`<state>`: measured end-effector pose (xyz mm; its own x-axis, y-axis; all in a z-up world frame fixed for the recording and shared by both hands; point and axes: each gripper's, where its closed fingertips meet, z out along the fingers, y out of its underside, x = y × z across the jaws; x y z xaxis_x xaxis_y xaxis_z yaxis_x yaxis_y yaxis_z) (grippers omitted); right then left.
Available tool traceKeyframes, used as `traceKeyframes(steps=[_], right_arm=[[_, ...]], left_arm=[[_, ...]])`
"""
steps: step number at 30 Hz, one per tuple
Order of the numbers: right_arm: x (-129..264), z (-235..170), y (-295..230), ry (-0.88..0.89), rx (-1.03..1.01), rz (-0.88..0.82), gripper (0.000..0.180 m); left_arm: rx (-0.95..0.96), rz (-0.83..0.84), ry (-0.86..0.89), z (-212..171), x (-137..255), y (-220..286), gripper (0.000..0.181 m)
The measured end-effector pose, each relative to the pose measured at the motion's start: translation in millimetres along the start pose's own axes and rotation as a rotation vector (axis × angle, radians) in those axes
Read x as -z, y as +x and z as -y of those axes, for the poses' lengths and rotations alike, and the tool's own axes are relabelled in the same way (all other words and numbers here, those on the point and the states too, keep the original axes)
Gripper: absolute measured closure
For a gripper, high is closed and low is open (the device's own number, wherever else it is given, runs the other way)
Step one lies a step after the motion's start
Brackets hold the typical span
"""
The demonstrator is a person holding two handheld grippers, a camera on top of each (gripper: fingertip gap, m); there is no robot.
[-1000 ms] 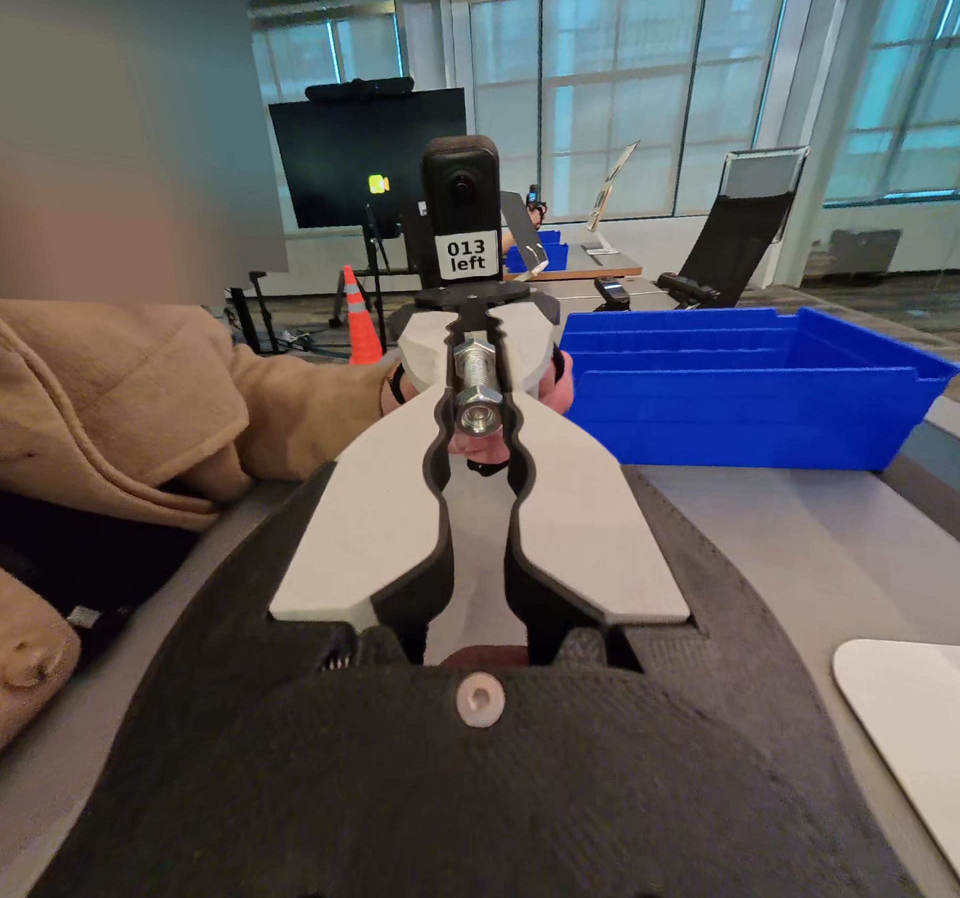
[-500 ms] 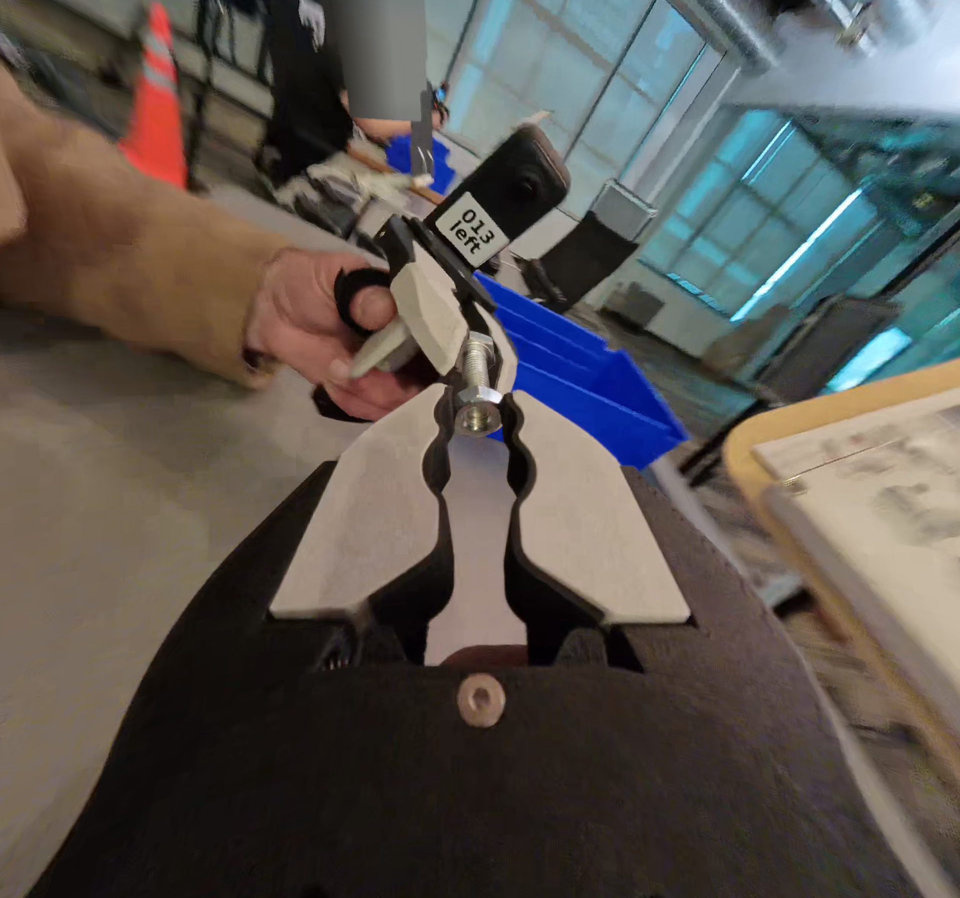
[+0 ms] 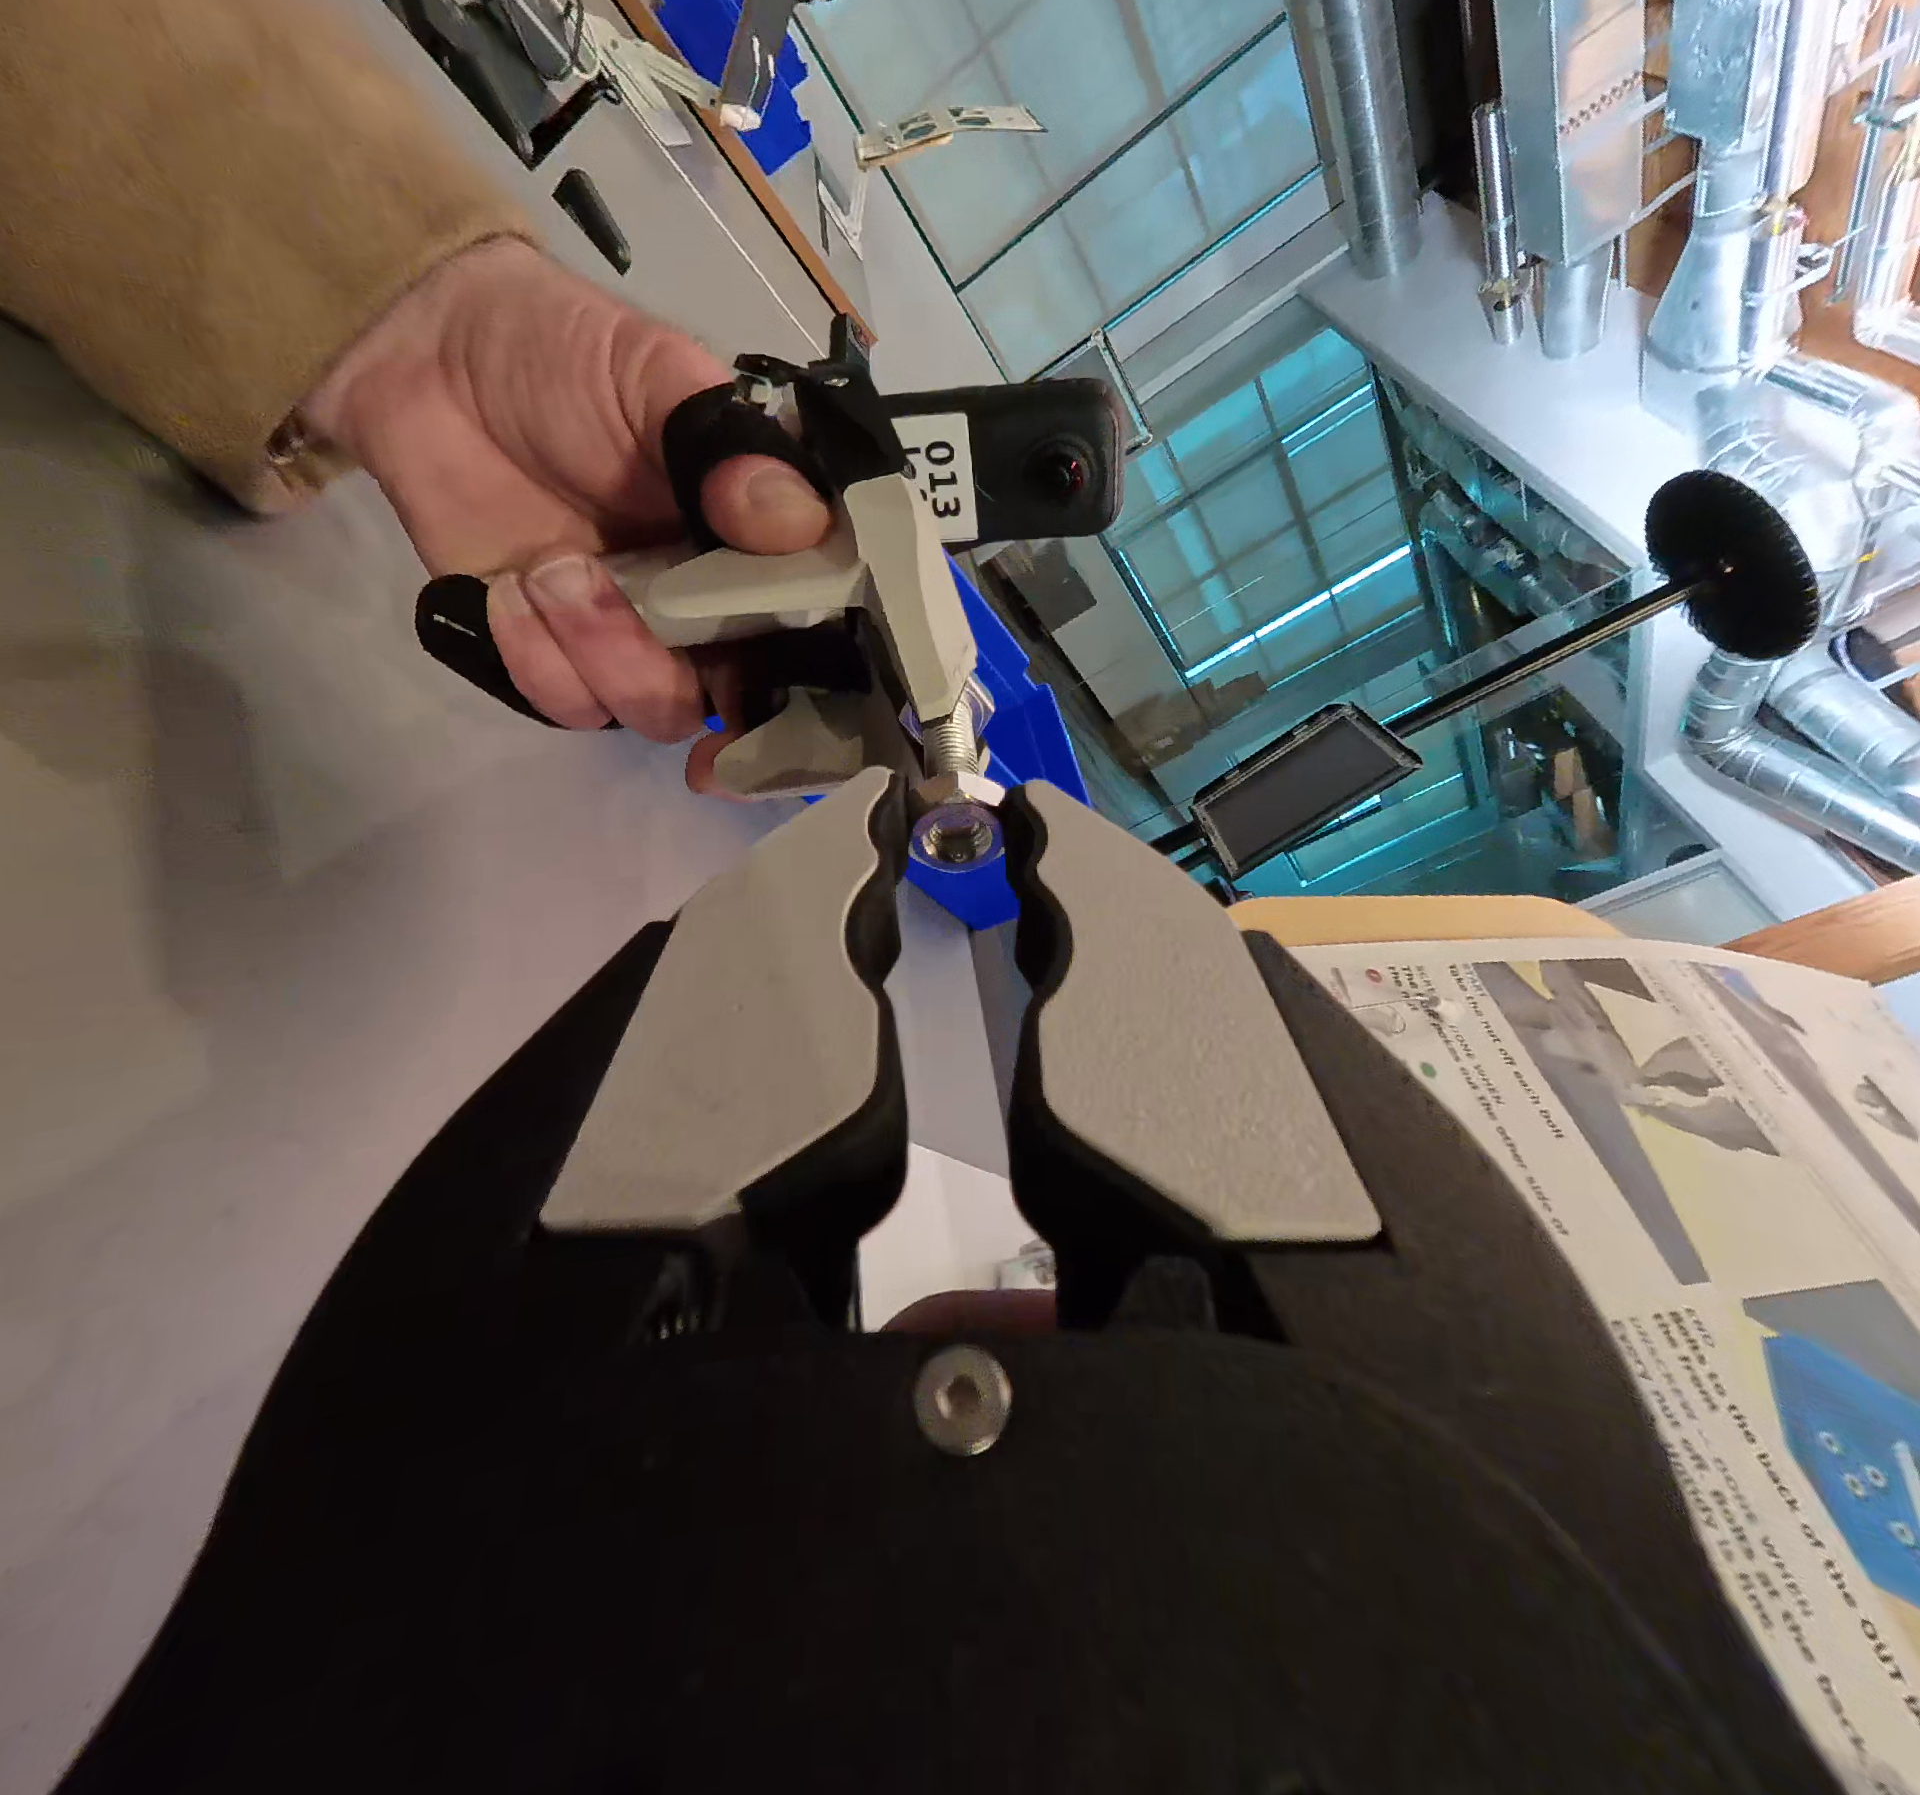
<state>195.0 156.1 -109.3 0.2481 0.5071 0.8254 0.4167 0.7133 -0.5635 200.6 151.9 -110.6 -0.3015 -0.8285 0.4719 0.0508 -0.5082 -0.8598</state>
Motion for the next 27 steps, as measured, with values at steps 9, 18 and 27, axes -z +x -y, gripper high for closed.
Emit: traceKeyframes(steps=[9, 18, 27], right_arm=[[0.2, 4.2, 0.7, 0.036, -0.103, 0.020, 0.162], [1.9, 1.8, 3.6, 0.167, -0.594, 0.148, 0.162], [2.6, -1.7, 0.4, 0.215, -0.761, 0.216, 0.162]], left_arm=[[-0.051, 0.022, -0.012, -1.0, -4.7, -1.0, 0.135], [-0.305, 0.159, -0.060, 1.0, -2.1, -3.7, 0.152], [-0.405, 0.192, -0.110, -3.1, -8.0, -0.6, 0.145]])
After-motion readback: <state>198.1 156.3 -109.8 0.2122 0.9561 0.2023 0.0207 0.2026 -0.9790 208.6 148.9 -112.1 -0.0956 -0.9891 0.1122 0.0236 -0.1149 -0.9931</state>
